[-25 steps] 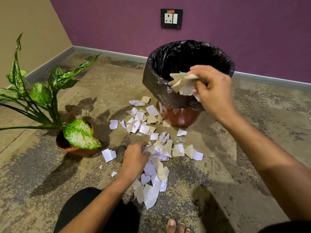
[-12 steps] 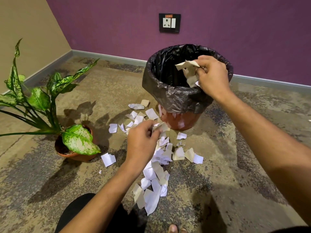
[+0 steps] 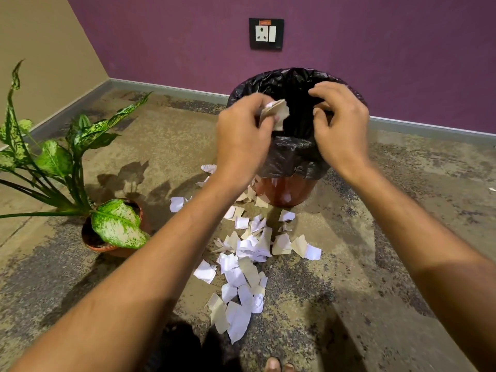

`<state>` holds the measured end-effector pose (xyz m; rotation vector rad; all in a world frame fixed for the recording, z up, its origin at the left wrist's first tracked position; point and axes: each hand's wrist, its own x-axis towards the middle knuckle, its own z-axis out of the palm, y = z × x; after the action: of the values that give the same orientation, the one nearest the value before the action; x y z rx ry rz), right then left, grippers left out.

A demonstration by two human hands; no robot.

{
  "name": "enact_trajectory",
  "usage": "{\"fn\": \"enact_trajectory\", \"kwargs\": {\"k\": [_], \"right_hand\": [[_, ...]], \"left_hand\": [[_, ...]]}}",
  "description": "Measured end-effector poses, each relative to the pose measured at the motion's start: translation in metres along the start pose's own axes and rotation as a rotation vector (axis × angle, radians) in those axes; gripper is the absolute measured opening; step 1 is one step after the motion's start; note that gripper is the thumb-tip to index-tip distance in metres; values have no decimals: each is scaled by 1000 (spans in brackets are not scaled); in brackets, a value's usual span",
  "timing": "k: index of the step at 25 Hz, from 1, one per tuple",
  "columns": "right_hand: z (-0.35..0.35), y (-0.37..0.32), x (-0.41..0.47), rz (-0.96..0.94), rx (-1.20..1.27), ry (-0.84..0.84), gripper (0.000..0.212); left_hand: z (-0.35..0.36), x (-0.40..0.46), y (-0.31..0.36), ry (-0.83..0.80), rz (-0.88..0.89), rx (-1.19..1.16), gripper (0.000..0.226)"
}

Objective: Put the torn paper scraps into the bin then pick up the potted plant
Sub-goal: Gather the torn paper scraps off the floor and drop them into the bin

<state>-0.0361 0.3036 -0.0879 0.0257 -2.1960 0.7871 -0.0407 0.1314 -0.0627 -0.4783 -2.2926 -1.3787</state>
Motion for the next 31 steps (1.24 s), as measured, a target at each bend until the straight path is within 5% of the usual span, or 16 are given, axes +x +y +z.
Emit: {"fn": "enact_trajectory", "kwargs": {"k": [4, 8, 12, 17, 20, 25, 31], "right_hand": [[-7, -8, -46, -98, 90, 118, 26], [-8, 12, -95, -12, 116, -2, 23], [1, 47, -147, 198, -42, -349, 24], [19, 102, -206, 525, -343, -908, 72], [34, 114, -221, 503, -409, -1036, 90], [67, 96, -220, 387, -394, -1091, 107], [92, 31, -231, 135, -248, -1291, 114]], "left_hand": [[23, 37, 1, -109, 67, 208, 9], [30, 45, -8, -282, 79, 376, 53], [15, 6, -19, -157, 176, 312, 48], [-16, -101, -58, 26, 104, 127, 25], [-31, -159, -93, -293, -167, 287, 39], [-34, -226, -133, -924, -637, 626, 108], [-19, -253, -146, -965, -790, 617, 132]]}}
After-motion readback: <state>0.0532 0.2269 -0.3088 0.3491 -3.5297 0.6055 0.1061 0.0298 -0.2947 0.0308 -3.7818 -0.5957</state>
